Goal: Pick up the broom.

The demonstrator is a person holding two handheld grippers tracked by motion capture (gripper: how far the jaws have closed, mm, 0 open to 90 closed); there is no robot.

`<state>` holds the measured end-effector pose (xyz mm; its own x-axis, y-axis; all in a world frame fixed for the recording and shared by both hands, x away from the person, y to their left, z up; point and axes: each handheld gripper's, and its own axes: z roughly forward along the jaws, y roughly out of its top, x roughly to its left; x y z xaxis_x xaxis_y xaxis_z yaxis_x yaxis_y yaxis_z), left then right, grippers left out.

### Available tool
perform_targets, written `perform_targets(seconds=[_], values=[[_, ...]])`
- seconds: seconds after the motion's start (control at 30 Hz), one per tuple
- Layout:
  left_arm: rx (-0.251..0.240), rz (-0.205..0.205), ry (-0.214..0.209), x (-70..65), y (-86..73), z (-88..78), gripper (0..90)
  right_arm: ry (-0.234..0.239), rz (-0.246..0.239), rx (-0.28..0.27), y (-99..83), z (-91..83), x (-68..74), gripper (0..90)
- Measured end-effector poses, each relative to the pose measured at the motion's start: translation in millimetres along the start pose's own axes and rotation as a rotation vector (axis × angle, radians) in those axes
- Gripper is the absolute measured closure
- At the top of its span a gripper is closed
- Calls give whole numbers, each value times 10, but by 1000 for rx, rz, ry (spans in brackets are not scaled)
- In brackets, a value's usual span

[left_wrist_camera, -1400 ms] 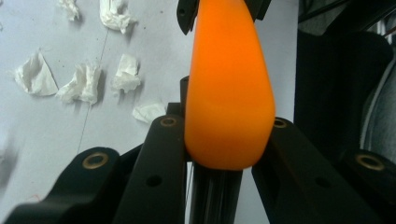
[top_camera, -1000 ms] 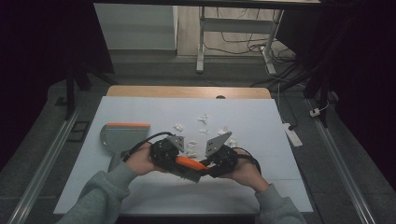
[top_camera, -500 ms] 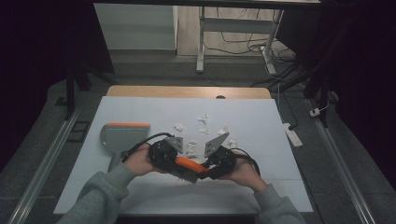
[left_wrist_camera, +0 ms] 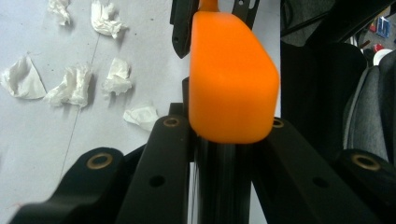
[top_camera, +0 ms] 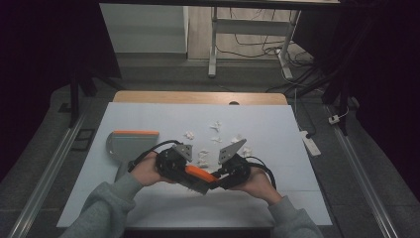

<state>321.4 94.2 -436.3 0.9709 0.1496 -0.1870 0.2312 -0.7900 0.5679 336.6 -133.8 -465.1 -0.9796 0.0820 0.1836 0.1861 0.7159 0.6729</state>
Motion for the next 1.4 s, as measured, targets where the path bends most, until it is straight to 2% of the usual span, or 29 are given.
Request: perform_targets(seconds=[0.07, 0.17, 0.2, 0.33, 0.47, 0.5, 0.57, 0.6, 0.63, 0.7, 0.8, 0.9, 0.97, 1.0, 1.1, 1.27, 1.4], values=[[-3, -3, -8, 1, -4, -3, 802, 2, -1, -7, -6, 1, 2, 660], [-12, 0, -20, 1, -2, -2, 802, 30, 20, -53, 0, -12, -3, 647], [-11, 0, -21, 1, -1, -2, 802, 29, 18, -50, 3, -17, 0, 657], [-22, -14, -20, 13, -3, 8, 801, 8, -12, -23, 6, -18, 19, 672], [-40, -19, -12, 26, -17, 1, 788, -28, -46, -25, 19, -43, 33, 679], [-45, -7, 12, 26, -22, -10, 774, -34, -45, -28, 20, -46, 37, 680], [-84, -25, 76, 22, -43, -40, 714, -55, -26, -48, 16, -66, 25, 683], [-105, -47, 115, 11, -54, -67, 643, -54, -10, -59, 10, -88, 2, 683], [-131, -70, 172, -17, -71, -102, 539, -54, 5, -70, 1, -119, -15, 683], [-174, -110, 295, -100, -134, -189, 347, -102, 13, -79, -6, -195, -29, 683], [-215, -150, 417, -242, -305, -318, 303, -149, 41, -97, -6, -308, -69, 682], [-284, -212, 507, -369, -533, -424, 300, -209, 61, -99, -2, -409, -106, 682], [-327, -258, 547, -425, -703, -486, 295, -239, 77, -102, -15, -471, -136, 682], [-342, -282, 554, -443, -784, -509, 295, -251, 86, -107, -28, -501, -153, 682], [-355, -323, 573, -483, -987, -543, 288, -278, 113, -128, -73, -585, -217, 681], [-373, -358, 599, -552, -1209, -535, 282, -329, 144, -139, -109, -688, -301, 681], [-365, -373, 570, -588, -1291, -510, 272, -369, 154, -139, -92, -742, -380, 680]])
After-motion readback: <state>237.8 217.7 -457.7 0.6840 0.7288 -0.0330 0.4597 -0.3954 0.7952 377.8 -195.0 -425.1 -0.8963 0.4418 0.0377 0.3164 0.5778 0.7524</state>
